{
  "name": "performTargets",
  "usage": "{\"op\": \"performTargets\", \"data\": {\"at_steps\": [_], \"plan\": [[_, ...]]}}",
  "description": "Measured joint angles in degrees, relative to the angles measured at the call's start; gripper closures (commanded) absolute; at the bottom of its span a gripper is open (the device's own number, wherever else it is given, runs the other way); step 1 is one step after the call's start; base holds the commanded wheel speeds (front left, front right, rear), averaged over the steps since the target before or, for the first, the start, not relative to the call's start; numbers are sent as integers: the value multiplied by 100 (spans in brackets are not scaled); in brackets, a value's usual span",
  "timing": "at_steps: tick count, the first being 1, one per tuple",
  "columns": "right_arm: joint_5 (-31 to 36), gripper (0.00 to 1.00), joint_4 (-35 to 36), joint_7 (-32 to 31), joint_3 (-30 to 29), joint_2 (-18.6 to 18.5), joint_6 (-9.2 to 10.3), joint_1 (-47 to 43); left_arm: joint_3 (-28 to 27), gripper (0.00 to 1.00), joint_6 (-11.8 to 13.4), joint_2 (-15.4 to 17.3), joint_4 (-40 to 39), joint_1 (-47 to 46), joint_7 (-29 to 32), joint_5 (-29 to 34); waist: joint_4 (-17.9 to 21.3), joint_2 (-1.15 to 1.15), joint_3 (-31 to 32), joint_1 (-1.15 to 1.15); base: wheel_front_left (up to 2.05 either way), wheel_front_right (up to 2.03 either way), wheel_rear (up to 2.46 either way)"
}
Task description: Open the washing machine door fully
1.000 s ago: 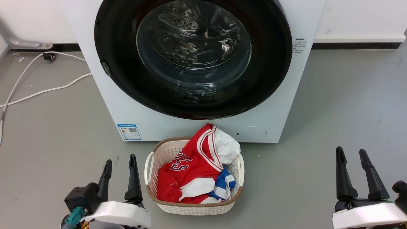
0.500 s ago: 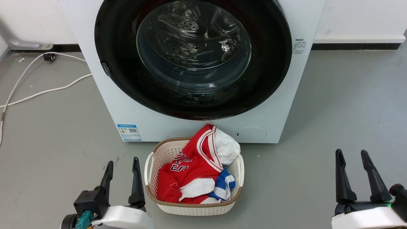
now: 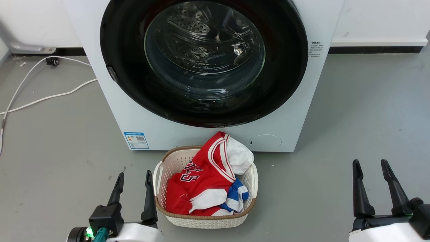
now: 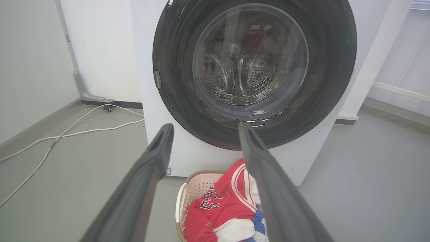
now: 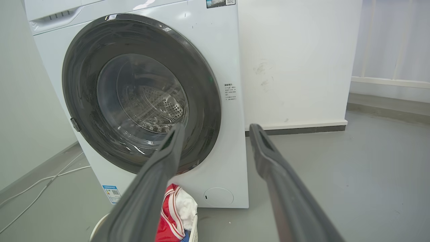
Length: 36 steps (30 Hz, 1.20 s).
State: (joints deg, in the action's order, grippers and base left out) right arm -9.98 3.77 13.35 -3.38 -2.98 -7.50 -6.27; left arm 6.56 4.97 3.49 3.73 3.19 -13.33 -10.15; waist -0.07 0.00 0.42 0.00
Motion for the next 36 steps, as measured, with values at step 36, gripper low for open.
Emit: {"op": "performTargets", "data": {"at_steps": [36], "plan": [[193, 0, -88, 174, -3, 0, 0, -110, -40, 0, 19, -52, 204, 92, -174, 614, -10, 0, -7, 0, 0, 0, 0]]}}
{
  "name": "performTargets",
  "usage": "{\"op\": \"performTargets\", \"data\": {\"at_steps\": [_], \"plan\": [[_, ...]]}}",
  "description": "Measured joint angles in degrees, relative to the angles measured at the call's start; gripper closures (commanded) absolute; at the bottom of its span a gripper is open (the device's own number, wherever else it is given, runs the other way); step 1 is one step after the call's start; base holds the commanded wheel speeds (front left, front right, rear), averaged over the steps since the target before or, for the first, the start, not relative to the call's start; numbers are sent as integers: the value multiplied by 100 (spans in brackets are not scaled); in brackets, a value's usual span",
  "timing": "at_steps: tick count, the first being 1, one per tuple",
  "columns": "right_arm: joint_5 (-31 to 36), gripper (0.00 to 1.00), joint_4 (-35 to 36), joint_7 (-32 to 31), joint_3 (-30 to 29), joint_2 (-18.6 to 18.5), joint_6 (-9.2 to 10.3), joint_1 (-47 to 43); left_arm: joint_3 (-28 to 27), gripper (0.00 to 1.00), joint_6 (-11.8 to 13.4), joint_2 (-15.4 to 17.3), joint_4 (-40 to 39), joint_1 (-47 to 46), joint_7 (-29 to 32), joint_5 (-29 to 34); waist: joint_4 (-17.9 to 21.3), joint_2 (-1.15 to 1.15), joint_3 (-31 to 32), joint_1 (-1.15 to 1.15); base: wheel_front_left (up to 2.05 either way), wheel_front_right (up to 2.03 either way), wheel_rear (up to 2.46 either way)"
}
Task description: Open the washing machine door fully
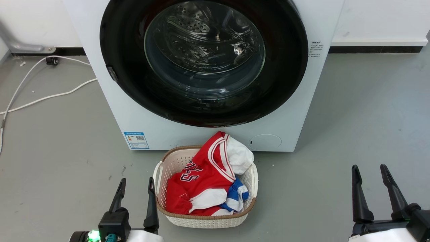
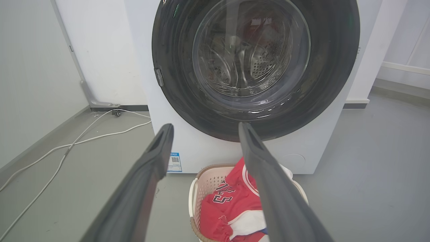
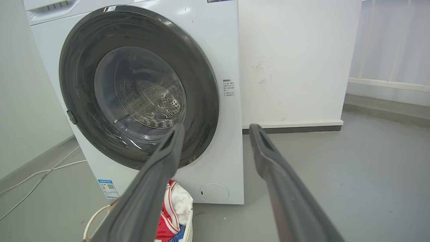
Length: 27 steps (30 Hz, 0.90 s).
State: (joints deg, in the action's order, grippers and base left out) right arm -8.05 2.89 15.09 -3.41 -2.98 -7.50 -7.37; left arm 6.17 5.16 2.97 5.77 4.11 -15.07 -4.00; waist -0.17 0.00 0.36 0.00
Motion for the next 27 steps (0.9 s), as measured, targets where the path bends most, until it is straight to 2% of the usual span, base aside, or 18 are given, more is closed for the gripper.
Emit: {"op": "performTargets", "data": {"at_steps": [6, 7, 8, 11, 12, 14, 20, 24, 27], "plan": [[-10, 0, -15, 0, 4, 0, 0, 0, 29, 0, 42, -1, 12, -1, 0, 15, -11, 0, -4, 0, 0, 0, 0], [-21, 74, -21, 0, 10, 0, 0, 0, 29, 0, 45, -1, 12, -1, 0, 14, -11, 0, -4, 0, 0, 0, 0], [-38, 100, -23, 0, 10, 0, 0, 0, 31, 0, 46, -1, 12, -1, 0, 14, -11, 0, -4, 0, 0, 0, 0], [-227, 100, -21, 0, 1, 0, 0, 1, 27, 0, 47, -1, 12, -1, 0, 14, -5, 0, -2, 0, 0, 0, 0], [-539, 100, -21, 0, -12, 2, 0, 2, 30, 0, 47, -1, 12, -1, 0, 14, -3, 0, -2, 0, 0, 0, 0], [-1507, 100, -23, 0, -74, 4, 2, 12, 20, 0, 49, -1, 11, -1, 0, 13, 6, 0, 2, 0, 0, 0, 0], [-3541, 100, -21, 1, 104, 4, 1, 148, 18, 0, 57, -4, 12, 0, 0, 4, 31, 0, 21, 0, 0, 0, 0], [-5191, 100, -292, 0, 456, 18, 1, 143, 40, 0, 56, -4, 25, -1, 0, -12, 7, 0, 40, 0, 0, 0, 0], [-6128, 100, -318, 1, 628, 11, 1, 147, 40, 0, 56, -4, 30, -1, 0, -21, -10, 0, 49, 0, 0, 0, 0]]}}
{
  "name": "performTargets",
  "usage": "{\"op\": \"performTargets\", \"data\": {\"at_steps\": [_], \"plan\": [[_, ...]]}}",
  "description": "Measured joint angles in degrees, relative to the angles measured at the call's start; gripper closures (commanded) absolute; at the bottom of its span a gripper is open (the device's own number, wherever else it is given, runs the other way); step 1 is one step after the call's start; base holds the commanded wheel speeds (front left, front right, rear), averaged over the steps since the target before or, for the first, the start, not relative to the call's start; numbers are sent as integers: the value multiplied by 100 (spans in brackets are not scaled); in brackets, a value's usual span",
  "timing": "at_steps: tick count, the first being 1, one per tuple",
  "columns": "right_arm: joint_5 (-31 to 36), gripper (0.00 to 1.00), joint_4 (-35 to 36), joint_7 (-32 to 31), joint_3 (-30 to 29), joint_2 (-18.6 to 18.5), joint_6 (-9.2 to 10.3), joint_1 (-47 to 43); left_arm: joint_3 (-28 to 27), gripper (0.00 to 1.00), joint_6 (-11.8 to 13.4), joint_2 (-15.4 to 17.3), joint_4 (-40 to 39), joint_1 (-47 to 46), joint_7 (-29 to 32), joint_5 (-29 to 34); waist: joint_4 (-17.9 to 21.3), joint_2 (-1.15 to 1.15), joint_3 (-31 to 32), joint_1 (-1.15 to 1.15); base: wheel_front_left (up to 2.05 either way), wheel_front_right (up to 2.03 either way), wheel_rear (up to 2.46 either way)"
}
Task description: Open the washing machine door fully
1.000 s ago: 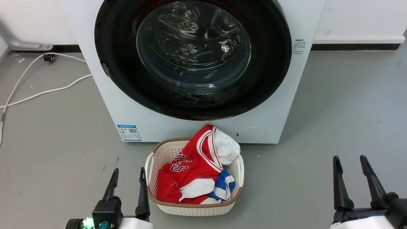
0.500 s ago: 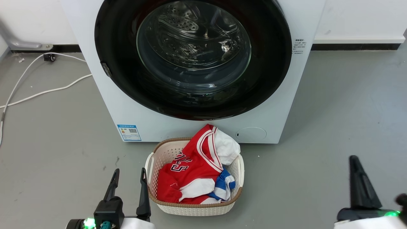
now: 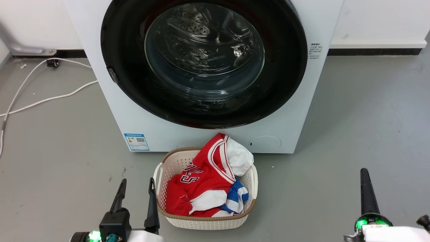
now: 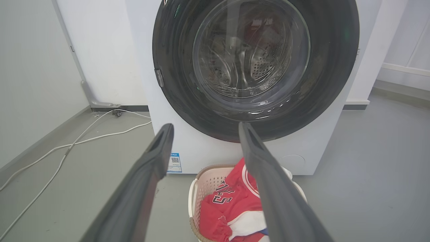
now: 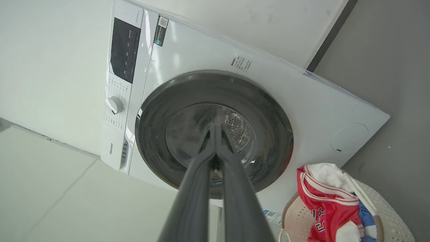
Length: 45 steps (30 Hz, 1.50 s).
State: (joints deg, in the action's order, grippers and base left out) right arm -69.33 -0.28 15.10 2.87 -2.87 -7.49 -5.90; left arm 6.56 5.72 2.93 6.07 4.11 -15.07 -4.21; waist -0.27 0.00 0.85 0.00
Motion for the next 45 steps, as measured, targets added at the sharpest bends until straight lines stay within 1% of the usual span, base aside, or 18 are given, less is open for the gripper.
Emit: {"op": "performTargets", "data": {"at_steps": [3, 8, 12, 16, 18, 22, 26, 41, 45], "plan": [[-843, 100, 27, 0, 23, 0, 0, 3, -11, 0, 0, 0, -1, 2, 0, -5, -4, 0, 3, 0, 0, 0, 0], [-1983, 100, 109, -69, 82, 1, 0, 4, -23, 0, 5, 0, -7, 8, 0, -5, -6, 0, 0, 0, 0, 0, 0], [-2650, 100, 246, -584, -16, -5, 0, -24, -29, 0, 5, 0, -14, 8, 0, -5, 1, 0, -2, 0, 0, 0, 0], [-3007, 100, 363, -1138, -149, -42, 0, -135, -43, 0, 5, 0, -18, 9, 0, -5, 10, 0, 0, 0, 0, 0, 0], [-3119, 100, 399, -1384, -214, -44, 1, -166, -54, 0, 4, 0, -19, 12, 0, -5, 18, 0, 2, 0, 0, 0, 0], [-3119, 100, 489, -1749, -294, -55, 0, -221, -70, 0, 2, 0, -27, 21, 0, -5, 25, 0, 1, 0, 0, 0, 0], [-3087, 100, 533, -1913, -361, -48, 1, -259, -68, 0, 2, 0, -43, 23, 0, -4, 22, 0, -4, 0, 0, 0, 0], [-3000, 100, 469, -1960, -448, -14, 1, -254, -62, 0, 7, 0, -63, 28, 0, 53, 0, 0, -58, 0, 0, 0, 0], [-3095, 100, 391, -1919, -586, -10, 1, -66, -45, 0, 23, 0, -81, 27, 0, 54, -5, 0, -99, 0, 0, 0, 0]]}}
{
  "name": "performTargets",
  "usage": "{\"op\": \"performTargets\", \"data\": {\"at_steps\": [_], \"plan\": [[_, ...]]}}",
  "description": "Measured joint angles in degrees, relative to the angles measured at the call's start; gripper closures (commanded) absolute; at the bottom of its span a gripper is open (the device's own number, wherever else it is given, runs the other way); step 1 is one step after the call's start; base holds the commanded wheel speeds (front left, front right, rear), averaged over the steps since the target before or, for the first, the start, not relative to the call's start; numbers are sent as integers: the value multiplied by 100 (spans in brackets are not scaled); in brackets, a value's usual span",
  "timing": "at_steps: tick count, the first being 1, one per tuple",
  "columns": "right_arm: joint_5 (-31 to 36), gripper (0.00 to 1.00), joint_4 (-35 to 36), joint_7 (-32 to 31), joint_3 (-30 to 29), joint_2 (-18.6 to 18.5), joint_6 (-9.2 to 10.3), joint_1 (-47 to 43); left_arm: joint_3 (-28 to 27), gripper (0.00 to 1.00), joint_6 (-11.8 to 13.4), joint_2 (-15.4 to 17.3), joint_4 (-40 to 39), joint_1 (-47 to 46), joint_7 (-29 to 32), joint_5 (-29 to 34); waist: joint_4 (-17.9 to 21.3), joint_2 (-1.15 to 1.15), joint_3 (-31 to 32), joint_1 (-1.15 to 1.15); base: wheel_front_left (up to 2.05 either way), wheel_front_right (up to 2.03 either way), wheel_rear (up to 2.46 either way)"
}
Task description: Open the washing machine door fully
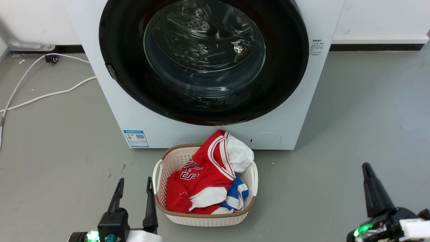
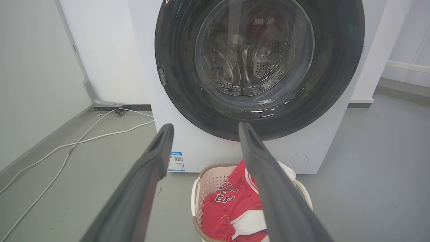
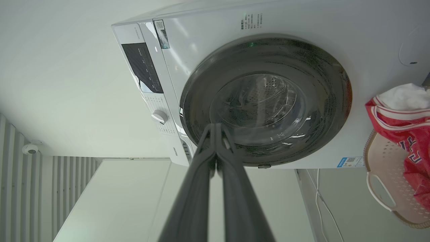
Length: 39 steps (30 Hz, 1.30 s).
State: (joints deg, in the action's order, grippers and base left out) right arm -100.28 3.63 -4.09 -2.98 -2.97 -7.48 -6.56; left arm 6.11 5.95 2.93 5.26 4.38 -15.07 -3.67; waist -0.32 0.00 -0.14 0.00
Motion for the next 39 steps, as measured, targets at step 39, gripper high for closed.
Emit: {"op": "performTargets", "data": {"at_steps": [39], "plan": [[559, 100, -3663, -1605, -274, -2056, 0, 6692, 79, 0, -89, 1, -508, -1786, 0, 242, -317, 0, -2812, 1, 0, 0, 0]]}}
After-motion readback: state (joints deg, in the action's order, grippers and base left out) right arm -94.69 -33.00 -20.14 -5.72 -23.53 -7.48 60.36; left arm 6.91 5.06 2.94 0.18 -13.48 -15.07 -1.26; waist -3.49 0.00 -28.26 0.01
